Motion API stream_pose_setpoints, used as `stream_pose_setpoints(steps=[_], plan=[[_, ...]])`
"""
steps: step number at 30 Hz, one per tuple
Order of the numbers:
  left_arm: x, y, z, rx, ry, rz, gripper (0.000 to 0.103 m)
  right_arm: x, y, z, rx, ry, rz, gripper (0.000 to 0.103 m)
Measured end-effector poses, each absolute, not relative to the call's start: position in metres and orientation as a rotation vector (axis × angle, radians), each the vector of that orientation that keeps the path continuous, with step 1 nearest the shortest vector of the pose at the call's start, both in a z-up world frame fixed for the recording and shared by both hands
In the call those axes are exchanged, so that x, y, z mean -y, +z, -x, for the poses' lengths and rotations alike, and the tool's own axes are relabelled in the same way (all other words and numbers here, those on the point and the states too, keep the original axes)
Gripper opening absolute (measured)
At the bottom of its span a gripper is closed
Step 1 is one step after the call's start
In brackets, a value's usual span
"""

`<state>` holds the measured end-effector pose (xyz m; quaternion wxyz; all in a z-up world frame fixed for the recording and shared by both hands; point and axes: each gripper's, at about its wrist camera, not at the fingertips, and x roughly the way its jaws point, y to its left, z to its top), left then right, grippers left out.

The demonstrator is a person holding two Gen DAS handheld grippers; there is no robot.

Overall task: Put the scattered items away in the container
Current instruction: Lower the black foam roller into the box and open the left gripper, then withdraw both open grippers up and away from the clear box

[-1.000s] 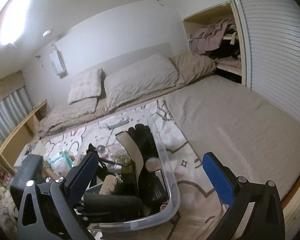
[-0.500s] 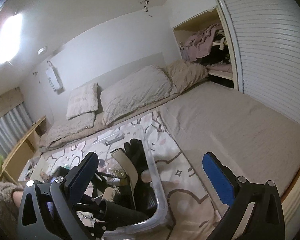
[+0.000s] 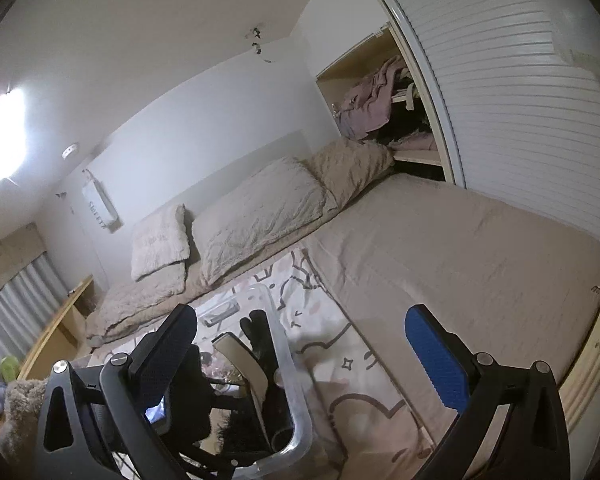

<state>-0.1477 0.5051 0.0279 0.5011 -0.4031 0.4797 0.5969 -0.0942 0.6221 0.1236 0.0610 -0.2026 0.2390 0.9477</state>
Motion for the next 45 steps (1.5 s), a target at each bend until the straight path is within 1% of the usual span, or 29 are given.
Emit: stream_pose_setpoints(steps=[6, 11, 14, 19, 20, 24, 27, 45], plan=[[-0.498, 0.029, 0.148, -1.149, 1.479, 0.971, 0.062, -0.614, 0.120, 0.100, -0.700, 2.886, 0.657, 0.103], [-0.484, 0.038, 0.148, -1.080, 1.522, 0.956, 0.063, -0.604, 0.119, 0.104, -0.665, 2.912, 0.689, 0.103], [-0.474, 0.043, 0.150, -1.032, 1.573, 0.942, 0.075, -0.597, 0.117, 0.105, -0.636, 2.924, 0.706, 0.103], [-0.456, 0.051, 0.155, -0.908, 1.665, 0.936, 0.076, -0.585, 0.116, 0.109, -0.570, 2.945, 0.721, 0.103], [-0.453, 0.052, 0.156, -0.886, 1.684, 0.932, 0.079, -0.583, 0.115, 0.109, -0.562, 2.949, 0.724, 0.103], [-0.439, 0.058, 0.156, -0.814, 1.757, 0.898, 0.098, -0.573, 0.114, 0.111, -0.525, 2.975, 0.737, 0.103], [-0.428, 0.063, 0.155, -0.750, 1.780, 0.880, 0.100, -0.565, 0.113, 0.111, -0.485, 2.993, 0.745, 0.103], [-0.364, 0.085, 0.161, -0.511, 1.987, 0.809, 0.100, -0.523, 0.101, 0.121, -0.321, 3.036, 0.791, 0.103]])
